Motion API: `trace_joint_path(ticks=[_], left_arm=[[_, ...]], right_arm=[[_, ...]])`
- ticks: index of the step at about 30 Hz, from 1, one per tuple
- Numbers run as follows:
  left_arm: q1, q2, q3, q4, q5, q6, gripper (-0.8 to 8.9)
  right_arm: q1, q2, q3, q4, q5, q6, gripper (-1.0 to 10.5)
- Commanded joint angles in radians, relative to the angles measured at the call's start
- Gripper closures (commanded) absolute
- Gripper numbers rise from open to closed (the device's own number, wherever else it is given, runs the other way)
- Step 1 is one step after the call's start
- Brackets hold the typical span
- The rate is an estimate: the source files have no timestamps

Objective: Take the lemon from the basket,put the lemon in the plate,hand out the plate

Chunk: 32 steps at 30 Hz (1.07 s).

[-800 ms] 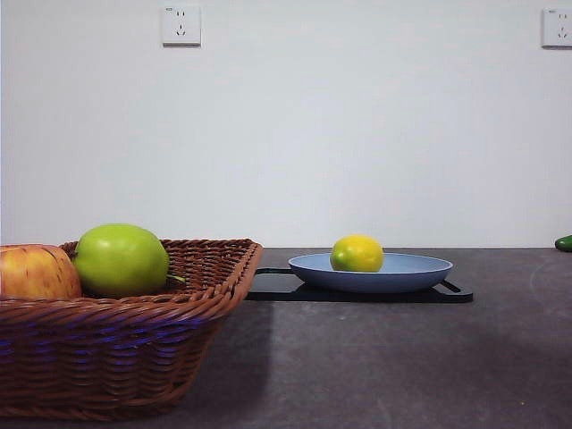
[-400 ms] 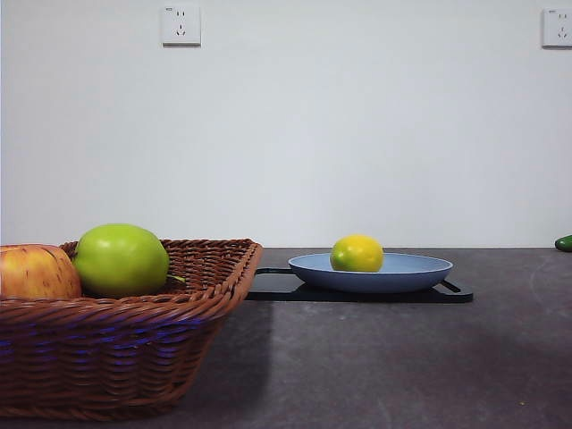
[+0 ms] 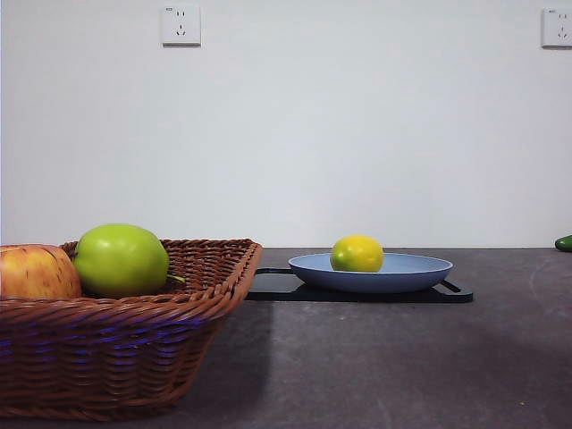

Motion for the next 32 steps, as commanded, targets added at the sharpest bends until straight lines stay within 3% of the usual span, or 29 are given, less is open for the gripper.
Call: trace_joint_path(ticks=[1,32], left_arm=[[0.003,-0.003,-0.011,0.012,0.000,-0.007,8.05],[0.003,-0.003,-0.011,0.012,0.000,-0.007,8.05]], right_arm=[[0.000,-0.003,-0.005,-0.008,0.003,0.009,9.4],[0.001,-0.003,-0.005,-0.009,0.003,0.009,9.4]])
